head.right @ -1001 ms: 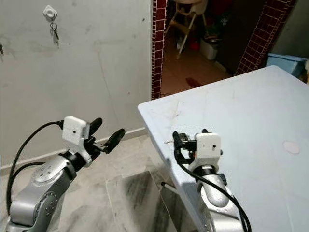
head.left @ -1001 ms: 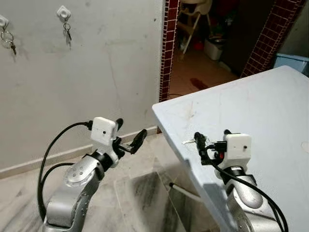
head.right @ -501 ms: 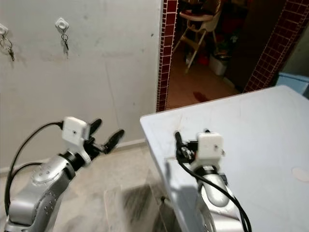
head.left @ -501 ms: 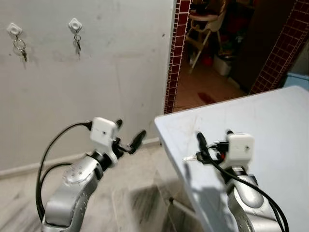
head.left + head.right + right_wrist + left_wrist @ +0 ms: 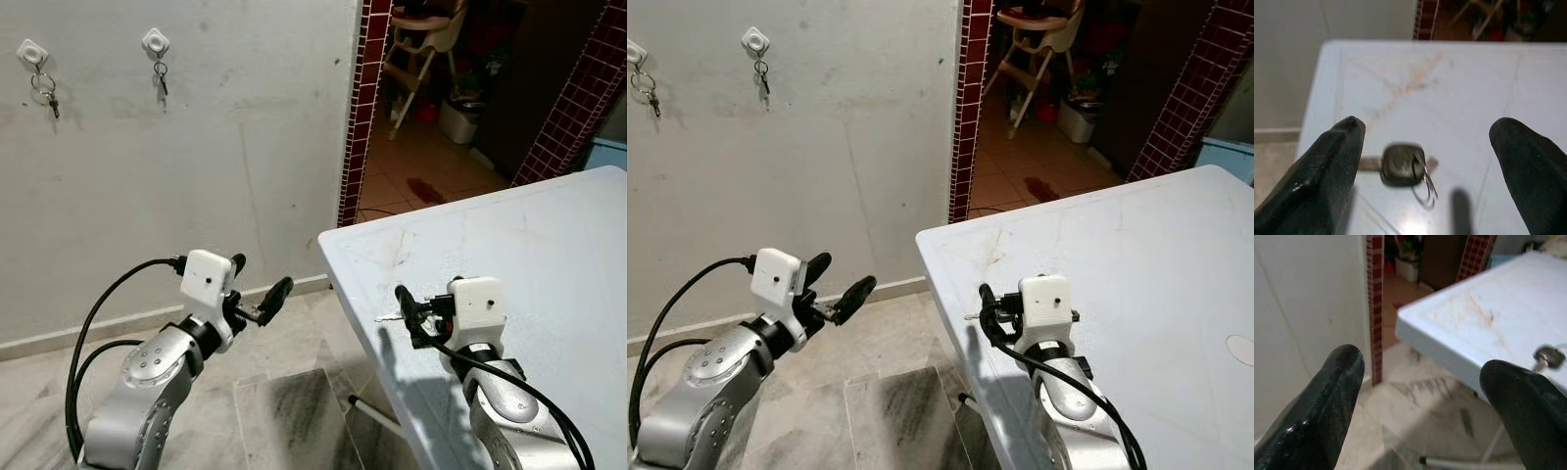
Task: Hang keys on a hook
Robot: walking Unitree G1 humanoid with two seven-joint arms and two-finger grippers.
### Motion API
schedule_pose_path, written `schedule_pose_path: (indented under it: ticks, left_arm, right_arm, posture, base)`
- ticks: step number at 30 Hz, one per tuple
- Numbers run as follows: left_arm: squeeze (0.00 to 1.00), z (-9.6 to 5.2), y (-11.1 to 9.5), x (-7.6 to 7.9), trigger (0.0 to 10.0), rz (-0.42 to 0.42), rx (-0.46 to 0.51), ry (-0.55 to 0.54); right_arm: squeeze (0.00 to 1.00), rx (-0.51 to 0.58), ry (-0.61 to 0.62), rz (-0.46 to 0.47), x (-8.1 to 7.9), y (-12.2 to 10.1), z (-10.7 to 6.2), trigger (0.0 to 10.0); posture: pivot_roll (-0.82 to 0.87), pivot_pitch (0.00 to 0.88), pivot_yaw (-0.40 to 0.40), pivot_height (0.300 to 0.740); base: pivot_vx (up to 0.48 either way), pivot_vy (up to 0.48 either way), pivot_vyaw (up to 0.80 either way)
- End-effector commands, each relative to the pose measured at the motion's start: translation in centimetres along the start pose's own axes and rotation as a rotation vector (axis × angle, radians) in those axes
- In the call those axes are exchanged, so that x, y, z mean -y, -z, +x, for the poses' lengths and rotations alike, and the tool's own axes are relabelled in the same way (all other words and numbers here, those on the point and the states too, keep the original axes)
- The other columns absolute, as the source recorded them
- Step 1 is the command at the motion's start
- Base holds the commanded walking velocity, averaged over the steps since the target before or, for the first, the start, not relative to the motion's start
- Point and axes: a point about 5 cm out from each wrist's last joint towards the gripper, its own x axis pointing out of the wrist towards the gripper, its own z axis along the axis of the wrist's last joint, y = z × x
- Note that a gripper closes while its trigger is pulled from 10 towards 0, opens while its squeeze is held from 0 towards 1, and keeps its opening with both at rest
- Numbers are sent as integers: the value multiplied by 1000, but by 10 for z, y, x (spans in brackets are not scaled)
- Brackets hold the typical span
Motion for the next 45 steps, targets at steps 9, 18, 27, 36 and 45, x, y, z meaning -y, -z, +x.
schedule_pose_path:
  ticks: [9,18,27,36,45]
  left_arm:
    - [0,-6,8,6,10000,3,-51,85]
    - [0,-4,4,9,10000,1,-41,113]
    - [0,-7,12,16,10000,10,-108,207]
    - [0,-3,8,19,10000,17,-92,222]
    - [0,1,6,22,10000,20,-75,232]
  right_arm:
    - [0,-103,-12,-26,13,13,3,0]
    - [0,-117,-37,-31,9,19,8,0]
    - [0,-106,-48,-41,7,21,16,9725]
    - [0,-59,-61,-26,4,19,13,0]
    - [0,-23,-62,-32,3,16,12,10000]
  posture:
    - [109,0,-20,740]
    - [113,0,-16,740]
    - [125,0,-16,740]
    - [125,0,-16,740]
    - [114,0,-12,740]
  base:
    - [0,0,0]
    - [0,0,0]
    - [0,0,0]
    - [0,0,0]
    - [0,0,0]
